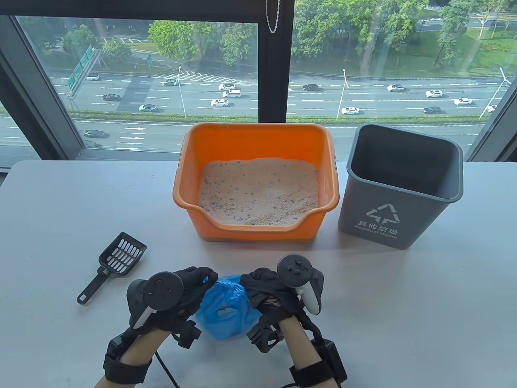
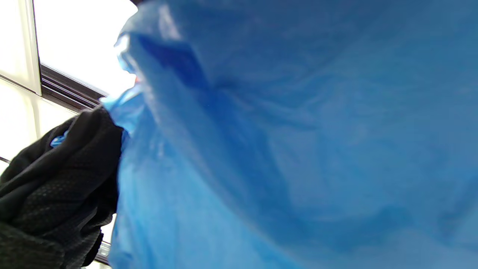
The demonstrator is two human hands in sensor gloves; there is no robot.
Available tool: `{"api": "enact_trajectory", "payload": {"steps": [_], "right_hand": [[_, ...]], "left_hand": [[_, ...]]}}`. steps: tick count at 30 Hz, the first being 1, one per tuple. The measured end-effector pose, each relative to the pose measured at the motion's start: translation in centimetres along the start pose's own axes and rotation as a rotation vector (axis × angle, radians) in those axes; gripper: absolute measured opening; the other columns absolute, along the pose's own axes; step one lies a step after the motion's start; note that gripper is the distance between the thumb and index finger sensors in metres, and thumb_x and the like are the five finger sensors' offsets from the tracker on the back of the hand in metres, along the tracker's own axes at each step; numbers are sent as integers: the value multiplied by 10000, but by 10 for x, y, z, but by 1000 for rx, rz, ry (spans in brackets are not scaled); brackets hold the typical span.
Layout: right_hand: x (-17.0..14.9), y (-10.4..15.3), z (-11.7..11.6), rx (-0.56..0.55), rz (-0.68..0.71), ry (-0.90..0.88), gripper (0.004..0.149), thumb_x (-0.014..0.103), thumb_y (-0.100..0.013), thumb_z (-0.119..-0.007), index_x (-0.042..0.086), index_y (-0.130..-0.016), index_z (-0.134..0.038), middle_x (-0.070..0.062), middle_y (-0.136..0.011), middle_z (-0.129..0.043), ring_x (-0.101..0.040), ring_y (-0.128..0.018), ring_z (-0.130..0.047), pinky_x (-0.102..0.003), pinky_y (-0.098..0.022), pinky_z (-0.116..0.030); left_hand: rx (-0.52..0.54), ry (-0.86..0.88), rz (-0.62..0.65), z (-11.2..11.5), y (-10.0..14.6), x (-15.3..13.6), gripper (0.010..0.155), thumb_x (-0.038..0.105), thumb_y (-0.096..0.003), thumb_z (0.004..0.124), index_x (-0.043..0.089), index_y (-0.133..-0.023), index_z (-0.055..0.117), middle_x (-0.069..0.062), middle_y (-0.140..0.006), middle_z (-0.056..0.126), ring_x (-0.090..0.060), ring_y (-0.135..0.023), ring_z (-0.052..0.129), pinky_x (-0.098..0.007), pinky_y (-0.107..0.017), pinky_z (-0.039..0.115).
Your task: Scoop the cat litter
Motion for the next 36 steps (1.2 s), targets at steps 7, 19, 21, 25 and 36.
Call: {"api": "enact_trajectory", "payload": {"steps": [7,19,21,25,36], "right_hand": [[-27,-5,11,-72,-128,217,309,345,-459,-731,125,-616,-880,-153,-732,-817,-222,-470,-801,-436,-387,-687],[-31,-8,5,-62,-185,309,301,335,-468,-734,110,-590,-891,-169,-711,-827,-231,-452,-800,-441,-379,-685],[-32,-7,12,-141,-218,382,299,341,-469,-731,117,-583,-892,-162,-704,-834,-224,-446,-804,-435,-375,-690],[-33,-6,18,-192,-251,448,298,342,-470,-726,120,-582,-890,-160,-701,-835,-221,-443,-804,-434,-373,-690],[-36,-4,27,-265,-360,526,293,315,-472,-710,102,-593,-871,-179,-721,-801,-238,-463,-779,-447,-389,-669]], "left_hand": [[-189,-141,-111,15,-3,-18,397,454,-514,733,202,-755,923,-26,-592,1008,-197,-428,1003,-420,-436,755],[-182,-156,-185,4,0,-29,404,448,-529,742,146,-680,964,-42,-474,1036,-189,-298,1007,-388,-349,780],[-194,-182,-195,5,0,-30,406,452,-528,738,147,-667,967,-36,-456,1036,-180,-279,1004,-378,-336,783],[-200,-175,-215,5,-1,-36,406,452,-527,738,147,-666,968,-38,-457,1035,-181,-280,1002,-375,-337,783],[-162,-246,-236,-7,2,-34,406,442,-520,753,125,-619,987,-42,-398,1036,-170,-221,981,-358,-310,785]]}}
Point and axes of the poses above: the tracker on the back of each hand, its own x axis roughly to the thumb side, its own y axis roughly from the fingertips to the wrist, z = x × y, the point moved 5 cm from there along -y, roughly from the wrist to the fingertips
